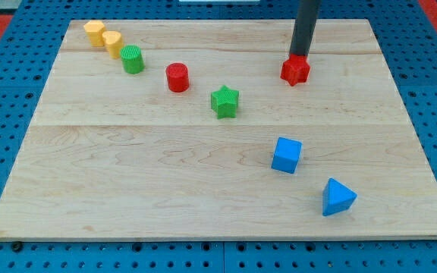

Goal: Move the red star in the line

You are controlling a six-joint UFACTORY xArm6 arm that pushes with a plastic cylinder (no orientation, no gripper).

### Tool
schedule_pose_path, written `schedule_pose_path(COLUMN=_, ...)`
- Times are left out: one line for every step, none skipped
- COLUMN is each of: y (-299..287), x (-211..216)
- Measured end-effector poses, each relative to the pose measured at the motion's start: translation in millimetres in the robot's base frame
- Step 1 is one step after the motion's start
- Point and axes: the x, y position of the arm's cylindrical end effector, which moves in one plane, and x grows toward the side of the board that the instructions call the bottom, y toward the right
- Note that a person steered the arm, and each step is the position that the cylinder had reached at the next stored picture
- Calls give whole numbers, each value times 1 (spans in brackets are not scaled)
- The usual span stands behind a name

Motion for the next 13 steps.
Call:
schedule_pose_path(y=-6, x=12)
schedule_pose_path(y=-8, x=28)
schedule_pose_path(y=-12, x=48)
schedule_pose_path(y=-16, x=67)
schedule_pose_path(y=-17, x=79)
schedule_pose_path(y=-12, x=82)
schedule_pose_path(y=-12, x=98)
schedule_pose_path(y=-14, x=117)
schedule_pose_path(y=-24, x=119)
schedule_pose_path(y=-13, x=119)
schedule_pose_path(y=51, x=119)
schedule_pose_path(y=44, x=144)
schedule_pose_path(y=14, x=160)
